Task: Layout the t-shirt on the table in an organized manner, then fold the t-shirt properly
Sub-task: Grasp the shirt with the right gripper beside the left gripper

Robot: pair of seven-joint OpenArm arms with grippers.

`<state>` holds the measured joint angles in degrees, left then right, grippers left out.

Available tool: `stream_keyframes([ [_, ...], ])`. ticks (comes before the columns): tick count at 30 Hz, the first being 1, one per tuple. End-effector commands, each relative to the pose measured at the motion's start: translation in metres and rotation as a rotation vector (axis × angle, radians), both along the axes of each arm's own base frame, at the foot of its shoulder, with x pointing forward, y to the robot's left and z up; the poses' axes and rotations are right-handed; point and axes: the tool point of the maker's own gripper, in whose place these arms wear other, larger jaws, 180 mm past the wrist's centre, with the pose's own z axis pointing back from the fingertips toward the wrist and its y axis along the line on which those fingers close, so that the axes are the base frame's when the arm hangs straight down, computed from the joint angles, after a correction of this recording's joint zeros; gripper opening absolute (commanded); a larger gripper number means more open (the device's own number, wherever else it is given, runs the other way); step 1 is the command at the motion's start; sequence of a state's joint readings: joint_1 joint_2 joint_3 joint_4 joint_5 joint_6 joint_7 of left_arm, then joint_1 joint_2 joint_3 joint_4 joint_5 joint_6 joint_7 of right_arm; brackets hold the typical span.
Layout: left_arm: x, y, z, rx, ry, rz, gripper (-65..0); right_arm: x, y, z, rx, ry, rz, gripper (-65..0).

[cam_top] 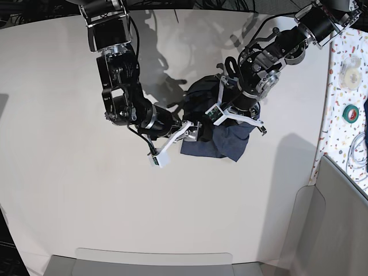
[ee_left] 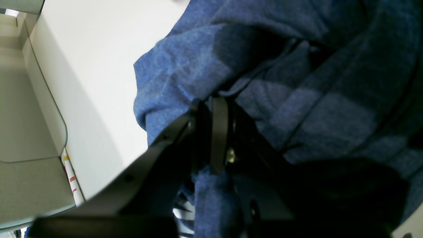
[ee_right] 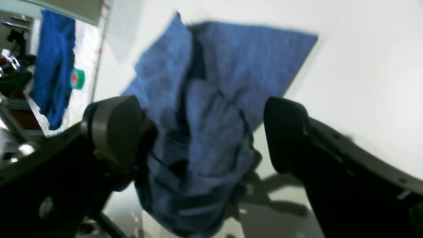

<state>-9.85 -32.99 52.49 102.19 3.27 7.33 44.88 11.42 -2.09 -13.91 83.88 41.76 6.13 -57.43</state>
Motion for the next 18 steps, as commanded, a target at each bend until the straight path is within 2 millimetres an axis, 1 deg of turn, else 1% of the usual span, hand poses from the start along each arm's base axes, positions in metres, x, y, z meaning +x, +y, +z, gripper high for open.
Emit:
stream_keyframes([
  [1, 0.005, 0.005, 0.006, 0.006, -0.016, 0.011, -65.0, 0.008, 0.005, 0.014, 0.024, -0.040, 0.003, -8.1],
  [4, 0.005, 0.005, 0.006, 0.006, -0.016, 0.011, -65.0, 0.005, 0.002, 0.005, 0.014, -0.018, 0.004, -9.0],
  [6, 0.005, 0.005, 0.006, 0.006, -0.016, 0.011, -65.0, 0.002, 0.002, 0.001, 0.004, 0.002, 0.016, -16.0],
  [7, 0.005, 0.005, 0.006, 0.006, -0.016, 0.011, -65.0, 0.001, 0.003, 0.000, 0.001, 0.009, 0.023, -21.6],
  [10, 0.006, 0.005, 0.007, 0.006, -0.019, 0.011, -65.0, 0.002, 0.005, 0.002, 0.002, 0.008, 0.029, -42.8],
  [11, 0.006, 0.004, 0.007, 0.005, -0.020, 0.010, -65.0, 0.002, 0.005, 0.002, 0.003, 0.007, 0.026, -49.1],
  [13, 0.007, 0.004, 0.008, 0.005, -0.021, 0.010, -65.0, 0.003, 0.003, 0.003, 0.004, 0.006, 0.019, -61.0],
  [14, 0.007, 0.004, 0.008, 0.005, -0.021, 0.010, -65.0, 0.003, 0.003, 0.002, 0.004, 0.007, 0.019, -65.0],
  [16, 0.007, 0.004, 0.008, 0.004, -0.024, 0.010, -65.0, 0.005, 0.003, 0.004, 0.003, 0.002, 0.020, -65.0],
  [18, 0.007, 0.004, 0.009, 0.003, -0.025, 0.009, -65.0, 0.006, 0.004, 0.002, 0.000, 0.011, 0.023, -65.0],
])
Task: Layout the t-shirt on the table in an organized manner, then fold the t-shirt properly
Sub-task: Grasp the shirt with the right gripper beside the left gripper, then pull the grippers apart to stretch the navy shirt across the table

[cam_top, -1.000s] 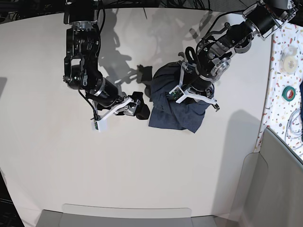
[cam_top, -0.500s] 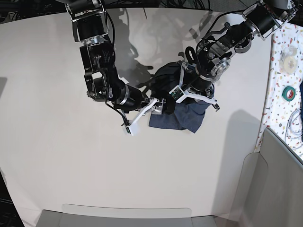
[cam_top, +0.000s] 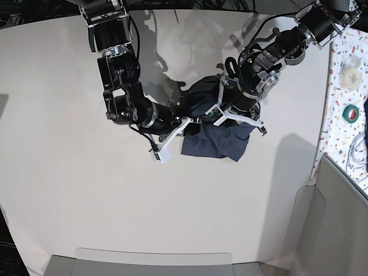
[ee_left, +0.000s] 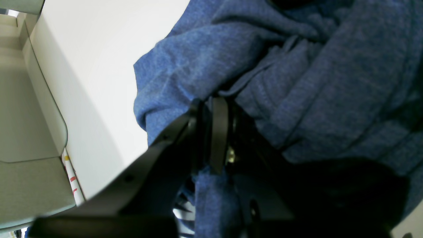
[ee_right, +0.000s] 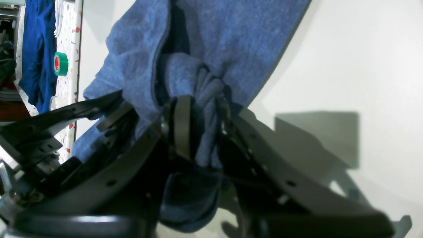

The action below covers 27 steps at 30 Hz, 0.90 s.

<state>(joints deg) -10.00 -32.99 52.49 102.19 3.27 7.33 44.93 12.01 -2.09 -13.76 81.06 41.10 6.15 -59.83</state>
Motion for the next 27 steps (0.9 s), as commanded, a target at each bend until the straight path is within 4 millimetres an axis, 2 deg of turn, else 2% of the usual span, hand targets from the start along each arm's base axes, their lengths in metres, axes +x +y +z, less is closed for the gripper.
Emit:
stream_keyframes([
  [1, 0.006, 0.004, 0.008, 0.003, -0.022, 0.008, -65.0, 0.012, 0.006, 0.020, 0.033, -0.056, 0.001, -65.0],
  [5, 0.007, 0.005, 0.009, 0.002, -0.026, 0.014, -65.0, 0.015, 0.002, 0.025, 0.037, -0.071, -0.010, -65.0],
  [10, 0.035, 0.041, 0.036, -0.051, -0.101, 0.171, -65.0, 0.024, -0.044, 0.034, 0.044, -0.066, -0.186, -65.0],
  [12, 0.045, 0.054, 0.049, -0.093, -0.142, 0.236, -65.0, 0.021, -0.048, 0.032, 0.036, -0.060, -0.194, -65.0],
  [16, 0.055, 0.068, 0.062, -0.123, -0.180, 0.298, -65.0, 0.012, -0.053, 0.027, 0.034, -0.050, -0.209, -65.0],
  [24, 0.067, 0.101, 0.083, -0.136, -0.239, 0.394, -65.0, -0.005, -0.053, 0.035, 0.042, -0.075, -0.210, -65.0],
  [27, 0.070, 0.113, 0.090, -0.141, -0.258, 0.426, -65.0, -0.010, -0.053, 0.044, 0.047, -0.102, -0.209, -65.0],
])
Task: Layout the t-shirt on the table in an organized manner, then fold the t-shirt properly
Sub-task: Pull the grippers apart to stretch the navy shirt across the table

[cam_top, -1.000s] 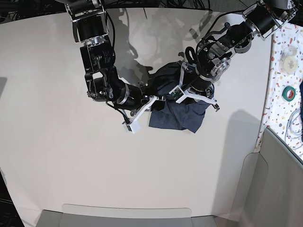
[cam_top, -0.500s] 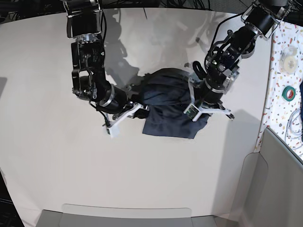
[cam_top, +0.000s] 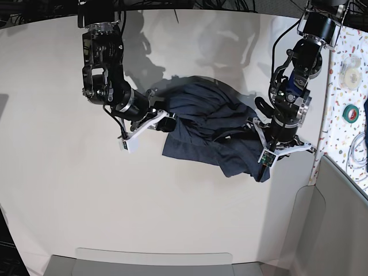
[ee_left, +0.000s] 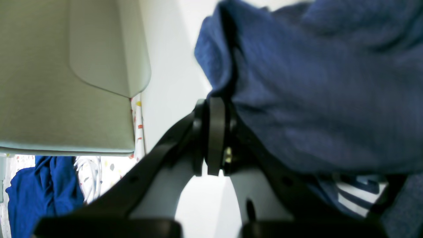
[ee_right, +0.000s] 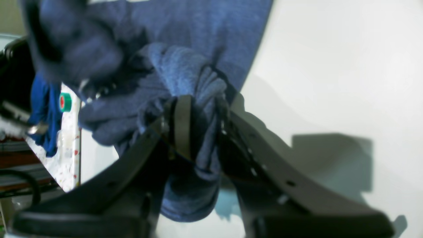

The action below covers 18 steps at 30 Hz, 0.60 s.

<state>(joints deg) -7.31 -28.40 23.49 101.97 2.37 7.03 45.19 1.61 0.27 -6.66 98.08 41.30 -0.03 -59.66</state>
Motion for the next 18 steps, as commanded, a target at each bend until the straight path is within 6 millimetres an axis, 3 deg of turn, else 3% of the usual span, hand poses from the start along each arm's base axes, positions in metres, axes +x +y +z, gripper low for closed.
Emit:
stream_keyframes([
  [1, 0.009, 0.010, 0.021, 0.015, -0.062, 0.020, -65.0, 0.008, 0.002, 0.023, 0.027, -0.074, 0.001, -65.0],
  [5, 0.012, 0.026, 0.023, 0.015, -0.069, 0.064, -65.0, -0.001, 0.003, 0.046, 0.035, -0.140, 0.001, -65.0],
  [10, 0.012, 0.045, 0.013, 0.007, -0.045, 0.127, -65.0, -0.016, -0.003, 0.074, 0.024, -0.226, 0.001, -65.0],
  [15, 0.013, 0.049, 0.016, -0.002, -0.053, 0.143, -65.0, -0.023, -0.025, 0.071, 0.047, -0.191, -0.122, -65.0],
  [18, 0.013, 0.060, 0.023, -0.007, -0.071, 0.174, -65.0, -0.025, -0.026, 0.072, 0.081, -0.200, -0.151, -65.0],
])
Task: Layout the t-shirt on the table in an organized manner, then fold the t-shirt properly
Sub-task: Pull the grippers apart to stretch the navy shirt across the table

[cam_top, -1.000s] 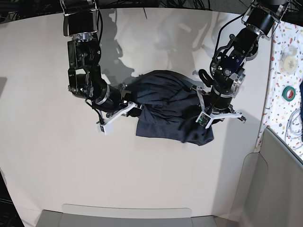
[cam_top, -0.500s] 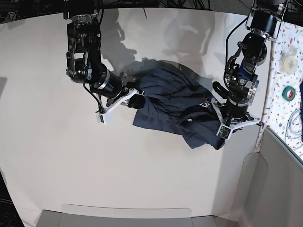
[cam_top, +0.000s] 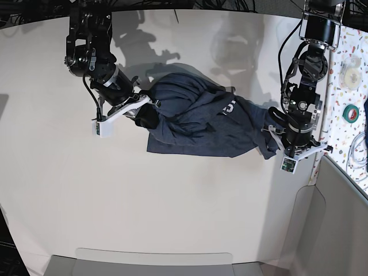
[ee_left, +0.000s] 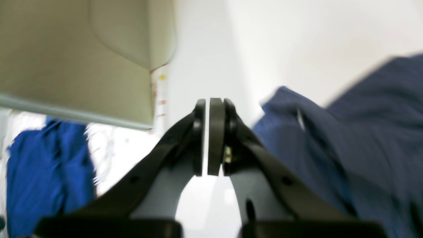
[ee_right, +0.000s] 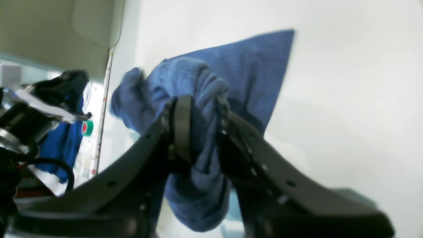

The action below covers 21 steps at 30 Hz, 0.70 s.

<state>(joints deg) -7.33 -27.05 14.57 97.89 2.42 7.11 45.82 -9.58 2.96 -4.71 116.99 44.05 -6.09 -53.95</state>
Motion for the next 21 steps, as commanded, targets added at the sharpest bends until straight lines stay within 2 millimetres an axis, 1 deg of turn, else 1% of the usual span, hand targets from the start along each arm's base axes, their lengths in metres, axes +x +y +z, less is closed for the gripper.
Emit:
stream_keyframes([
  [1, 0.008, 0.005, 0.025, 0.023, -0.074, -0.001, -65.0, 0.007, 0.004, 0.019, 0.031, -0.067, 0.000, -65.0],
  [5, 0.007, -0.004, 0.038, 0.016, -0.110, -0.023, -65.0, 0.011, 0.004, 0.022, 0.031, -0.077, 0.000, -65.0],
  [6, 0.004, -0.007, 0.036, 0.013, -0.106, -0.031, -64.5, 0.011, 0.004, 0.022, 0.031, -0.077, 0.001, -65.0],
  [7, -0.001, -0.009, 0.035, 0.011, -0.106, -0.038, -62.9, 0.011, 0.004, 0.023, 0.033, -0.077, 0.001, -63.4],
  [9, -0.006, -0.014, 0.036, 0.009, -0.109, -0.051, -58.9, 0.010, 0.005, 0.022, 0.038, -0.072, -0.002, -56.3],
  [12, -0.014, -0.020, 0.036, 0.004, -0.109, -0.067, -52.8, 0.009, 0.002, 0.017, 0.045, -0.034, -0.030, -41.3],
  [14, -0.020, -0.023, 0.034, 0.000, -0.104, -0.076, -50.3, 0.008, 0.002, 0.015, 0.047, -0.025, -0.035, -33.2],
  [15, -0.022, -0.024, 0.032, 0.000, -0.098, -0.077, -49.7, 0.008, 0.001, 0.015, 0.045, -0.025, -0.035, -30.2],
  [17, -0.027, -0.025, 0.027, -0.003, -0.085, -0.079, -48.9, 0.012, -0.004, 0.017, 0.030, -0.038, -0.039, -25.8],
  [19, -0.030, -0.026, 0.022, -0.007, -0.073, -0.079, -48.9, 0.019, -0.010, 0.023, 0.013, -0.060, -0.045, -25.3],
  [21, -0.031, -0.029, 0.020, -0.019, -0.069, -0.077, -48.9, 0.026, -0.024, 0.028, -0.008, -0.082, -0.072, -25.3],
])
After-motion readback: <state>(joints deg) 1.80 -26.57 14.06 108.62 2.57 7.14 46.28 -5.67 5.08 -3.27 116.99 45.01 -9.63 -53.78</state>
